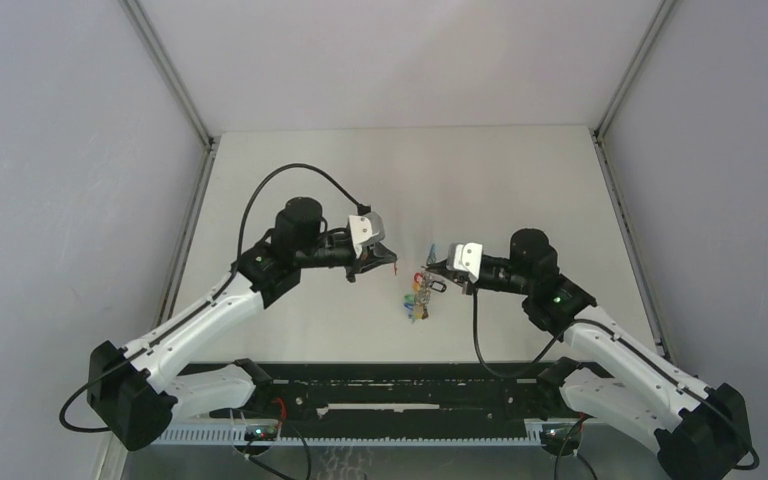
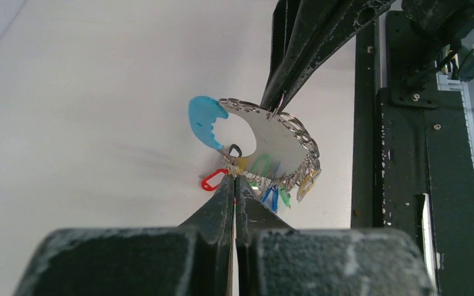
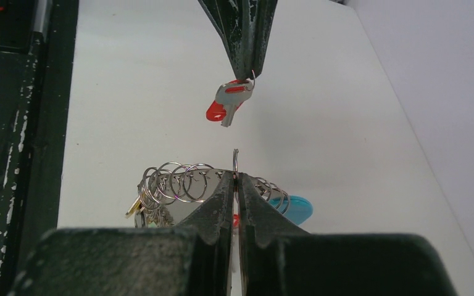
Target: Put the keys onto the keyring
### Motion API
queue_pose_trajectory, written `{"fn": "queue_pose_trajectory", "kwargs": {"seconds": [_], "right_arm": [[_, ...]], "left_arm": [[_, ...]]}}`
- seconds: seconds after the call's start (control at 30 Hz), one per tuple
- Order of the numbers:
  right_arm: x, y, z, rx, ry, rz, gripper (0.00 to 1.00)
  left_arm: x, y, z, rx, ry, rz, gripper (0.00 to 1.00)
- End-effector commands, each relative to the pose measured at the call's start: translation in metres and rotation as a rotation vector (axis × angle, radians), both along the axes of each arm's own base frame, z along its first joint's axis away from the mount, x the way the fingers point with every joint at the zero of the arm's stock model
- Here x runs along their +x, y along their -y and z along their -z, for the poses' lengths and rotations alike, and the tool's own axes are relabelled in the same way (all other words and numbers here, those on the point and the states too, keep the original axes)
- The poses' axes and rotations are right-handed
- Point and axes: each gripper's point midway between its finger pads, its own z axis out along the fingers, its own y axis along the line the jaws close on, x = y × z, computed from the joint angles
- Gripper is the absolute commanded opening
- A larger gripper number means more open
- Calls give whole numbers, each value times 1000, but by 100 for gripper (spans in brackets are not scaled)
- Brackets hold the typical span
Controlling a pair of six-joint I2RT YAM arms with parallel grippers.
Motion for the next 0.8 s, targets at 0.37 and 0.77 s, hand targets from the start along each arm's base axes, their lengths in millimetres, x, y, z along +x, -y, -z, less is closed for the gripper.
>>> {"fn": "queue_pose_trajectory", "kwargs": {"seconds": [0.37, 0.77], "right_arm": [[-2, -18, -24, 71, 95, -162, 0], [6, -21, -27, 75, 146, -205, 0]], "left_arm": [[-23, 7, -28, -28, 187, 205, 0], [-35, 16, -24, -43, 150, 289, 0]]}}
